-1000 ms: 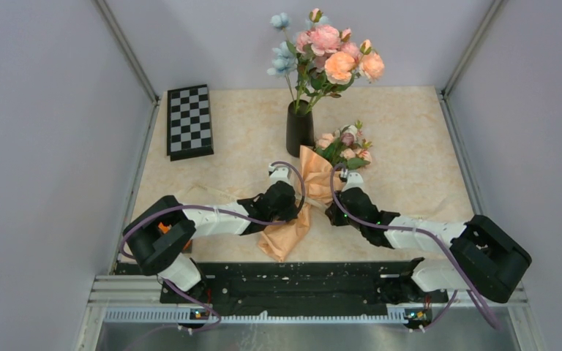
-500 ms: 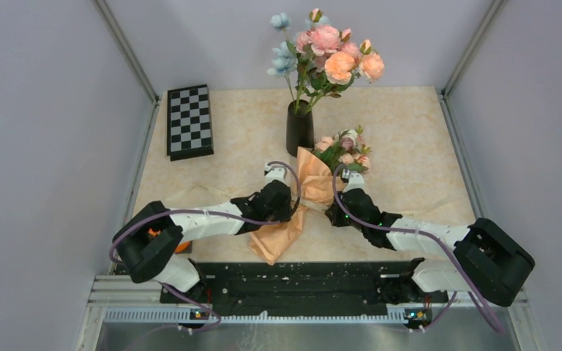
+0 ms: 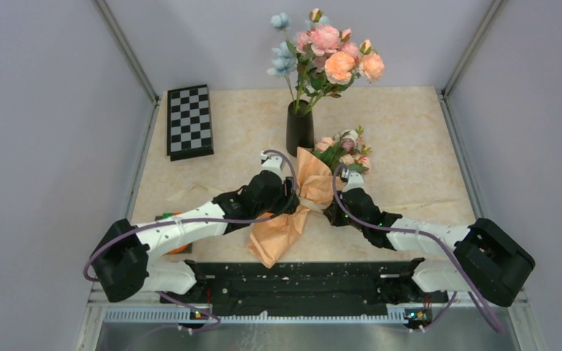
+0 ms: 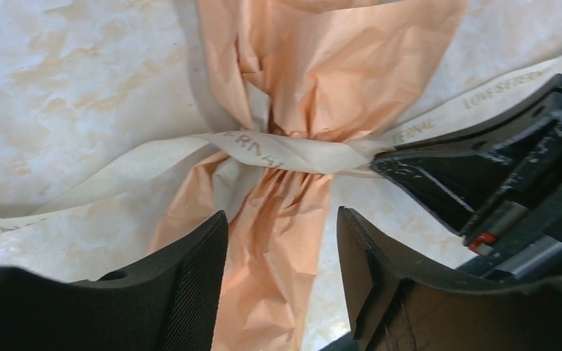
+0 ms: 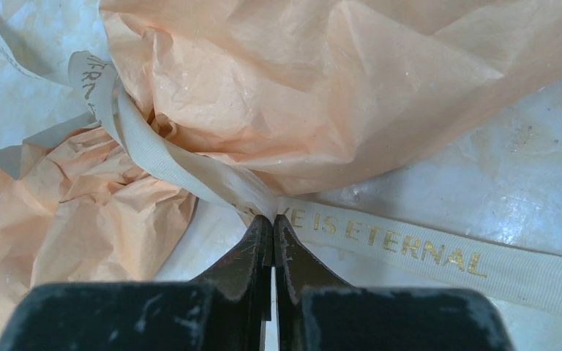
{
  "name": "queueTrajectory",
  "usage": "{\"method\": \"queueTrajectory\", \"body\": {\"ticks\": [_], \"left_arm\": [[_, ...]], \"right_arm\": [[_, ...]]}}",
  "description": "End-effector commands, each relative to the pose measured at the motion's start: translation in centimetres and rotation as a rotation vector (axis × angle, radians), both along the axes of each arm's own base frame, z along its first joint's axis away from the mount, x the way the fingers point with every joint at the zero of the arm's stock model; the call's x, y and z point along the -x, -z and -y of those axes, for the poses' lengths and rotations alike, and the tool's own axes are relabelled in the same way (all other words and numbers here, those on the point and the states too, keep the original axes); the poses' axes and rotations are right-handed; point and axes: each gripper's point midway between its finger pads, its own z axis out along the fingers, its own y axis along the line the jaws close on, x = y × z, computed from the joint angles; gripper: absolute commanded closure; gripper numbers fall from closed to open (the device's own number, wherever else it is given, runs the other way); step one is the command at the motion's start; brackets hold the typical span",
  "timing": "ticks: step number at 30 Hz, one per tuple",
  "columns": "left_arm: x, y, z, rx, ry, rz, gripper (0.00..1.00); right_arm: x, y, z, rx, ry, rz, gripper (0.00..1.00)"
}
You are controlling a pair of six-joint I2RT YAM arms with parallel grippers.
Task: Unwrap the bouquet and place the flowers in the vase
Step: Untie the ribbon from the wrapping paper.
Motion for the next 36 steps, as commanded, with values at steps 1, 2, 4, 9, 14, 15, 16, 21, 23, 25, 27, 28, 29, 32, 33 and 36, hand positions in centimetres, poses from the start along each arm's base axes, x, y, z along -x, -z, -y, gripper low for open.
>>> {"method": "queueTrajectory", "body": {"ticks": [1, 2, 4, 9, 14, 15, 16, 21, 23, 25, 27, 28, 29, 32, 33, 36], "left_arm": [[0.4, -4.2, 3.2, 0.199, 0.067, 0.009, 0.40], [0.5, -4.5, 3.8, 0.235, 0.072, -0.007, 0.40], [0.8, -4.8, 5.0, 0.306, 0.084, -0.034, 0.40], [1.6, -3.0, 7.3, 0.405, 0.112, -0.149, 0.41], [1.3, -1.3, 8.5, 0.434, 0.099, -0.197, 0.43], [1.0, -1.0, 8.6, 0.432, 0.089, -0.195, 0.43], [0.8, -0.8, 8.6, 0.428, 0.079, -0.193, 0.43], [0.1, 0.5, 8.6, 0.403, 0.040, -0.201, 0.45], [0.1, 1.4, 8.6, 0.387, 0.030, -0.218, 0.45], [0.1, 2.1, 8.5, 0.375, 0.019, -0.233, 0.45], [0.2, 2.8, 8.4, 0.365, 0.013, -0.249, 0.47], [0.3, 3.0, 8.3, 0.363, 0.010, -0.255, 0.47], [0.4, 3.3, 8.3, 0.359, 0.007, -0.260, 0.48], [0.3, 4.0, 8.0, 0.347, -0.007, -0.266, 0.50], [0.3, 4.3, 7.9, 0.340, -0.013, -0.266, 0.50], [0.0, 4.8, 7.8, 0.324, -0.027, -0.264, 0.50]], "right_arm": [[-0.7, -1.5, -0.4, -0.054, 0.012, 0.043, 1.00], [-0.7, -1.5, -0.4, -0.055, 0.011, 0.042, 1.00], [-0.7, -1.5, -0.4, -0.055, 0.012, 0.041, 1.00], [-0.7, -1.5, -0.5, -0.061, 0.011, 0.042, 1.00], [-0.8, -1.6, -0.6, -0.065, 0.012, 0.042, 1.00], [-0.8, -1.6, -0.6, -0.065, 0.012, 0.041, 1.00], [-0.8, -1.6, -0.6, -0.064, 0.011, 0.041, 1.00], [-0.7, -1.4, -0.6, -0.062, 0.008, 0.037, 1.00], [-0.7, -1.5, -0.6, -0.064, 0.008, 0.038, 1.00], [-0.7, -1.4, -0.6, -0.062, 0.008, 0.038, 1.00], [-0.7, -1.4, -0.6, -0.061, 0.008, 0.038, 1.00], [-0.7, -1.5, -0.6, -0.062, 0.007, 0.039, 1.00], [-0.7, -1.5, -0.6, -0.063, 0.008, 0.040, 1.00], [-0.8, -1.5, -0.6, -0.064, 0.008, 0.042, 1.00], [-0.8, -1.5, -0.6, -0.063, 0.008, 0.041, 1.00], [-0.7, -1.6, -0.7, -0.065, 0.003, 0.041, 1.00]]}}
